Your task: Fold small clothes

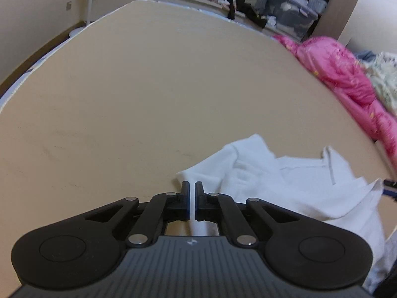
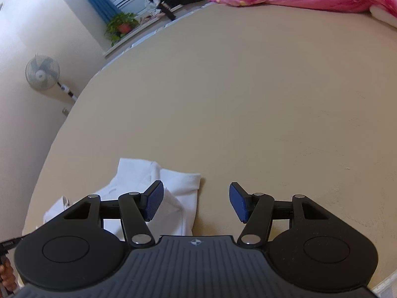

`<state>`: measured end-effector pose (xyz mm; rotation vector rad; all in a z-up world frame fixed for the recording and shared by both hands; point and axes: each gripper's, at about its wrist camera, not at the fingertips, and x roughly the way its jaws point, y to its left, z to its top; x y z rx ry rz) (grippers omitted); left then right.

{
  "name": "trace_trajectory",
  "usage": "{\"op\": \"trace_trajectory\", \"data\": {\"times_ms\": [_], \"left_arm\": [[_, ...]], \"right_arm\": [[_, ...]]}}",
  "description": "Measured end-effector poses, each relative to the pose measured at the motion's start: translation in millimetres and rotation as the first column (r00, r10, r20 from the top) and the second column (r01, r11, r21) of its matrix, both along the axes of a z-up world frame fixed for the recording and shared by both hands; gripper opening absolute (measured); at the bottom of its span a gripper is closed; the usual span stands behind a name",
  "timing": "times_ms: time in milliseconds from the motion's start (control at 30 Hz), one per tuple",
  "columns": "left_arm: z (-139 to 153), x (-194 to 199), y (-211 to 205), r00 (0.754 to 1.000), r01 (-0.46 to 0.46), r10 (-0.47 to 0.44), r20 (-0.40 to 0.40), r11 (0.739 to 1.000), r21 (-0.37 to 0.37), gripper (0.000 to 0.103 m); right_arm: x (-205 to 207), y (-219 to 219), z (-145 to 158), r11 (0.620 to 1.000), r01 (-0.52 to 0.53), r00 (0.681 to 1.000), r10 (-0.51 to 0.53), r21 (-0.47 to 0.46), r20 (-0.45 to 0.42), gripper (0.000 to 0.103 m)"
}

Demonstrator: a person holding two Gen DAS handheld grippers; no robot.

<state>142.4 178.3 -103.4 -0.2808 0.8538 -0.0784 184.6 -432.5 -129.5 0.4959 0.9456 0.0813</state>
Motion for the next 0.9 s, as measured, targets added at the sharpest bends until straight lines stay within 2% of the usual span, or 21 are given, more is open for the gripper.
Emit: {"op": "trace_trajectory", "data": {"times_ms": [33, 100, 167, 300, 433, 500, 633, 733, 833, 867, 900], "left_arm": [[2, -1, 0, 1.000, 0.004, -0.004, 0.008, 1.000, -0.015, 0.016], [3, -2, 1, 1.000, 0.019, -0.018, 0.010, 0.999, -0.042, 0.044], [4, -2, -3, 0.999, 0.050, -0.050, -0.004, 0.998, -0.036, 0.051], [0, 0, -16, 0.992, 0.119, -0.118, -0.040, 0.993, 0.023, 0.058], [-9, 0, -35, 0.983, 0.177, -0.171, -0.065, 0.979, 0.103, 0.058], [-12, 4, -47, 0.983, 0.180, -0.173, -0.055, 0.969, 0.170, 0.058], [-13, 10, -50, 0.989, 0.148, -0.143, -0.036, 0.971, 0.187, 0.058], [-11, 16, -53, 0.992, 0.125, -0.125, -0.016, 0.975, 0.184, 0.047], [-10, 19, -52, 0.995, 0.099, -0.100, 0.000, 0.981, 0.169, 0.029], [-10, 21, -51, 0.996, 0.093, -0.094, 0.000, 0.983, 0.161, 0.015], [-9, 21, -49, 0.996, 0.086, -0.087, 0.001, 0.984, 0.159, 0.007]], "right_arm": [[2, 1, 0, 1.000, -0.007, 1.000, 0.007, -0.005, -0.002, 0.061], [2, 2, 1, 1.000, -0.016, 1.000, 0.015, -0.017, -0.003, 0.061], [0, 3, 2, 0.998, -0.025, 1.000, 0.025, -0.051, -0.005, 0.061], [-6, 5, 3, 0.990, -0.081, 0.997, 0.079, -0.120, -0.020, 0.061], [-7, 26, -2, 0.962, -0.222, 0.975, 0.217, -0.158, -0.049, 0.061], [-7, 38, -5, 0.939, -0.283, 0.959, 0.275, -0.195, -0.066, 0.061], [-2, 60, -12, 0.902, -0.343, 0.939, 0.330, -0.262, -0.095, 0.061], [5, 66, -11, 0.907, -0.315, 0.949, 0.306, -0.279, -0.076, 0.061], [13, 66, -10, 0.926, -0.259, 0.966, 0.256, -0.276, -0.046, 0.060], [14, 63, -9, 0.930, -0.250, 0.968, 0.249, -0.269, -0.037, 0.060], [16, 63, -9, 0.933, -0.245, 0.969, 0.246, -0.263, -0.029, 0.060]]}}
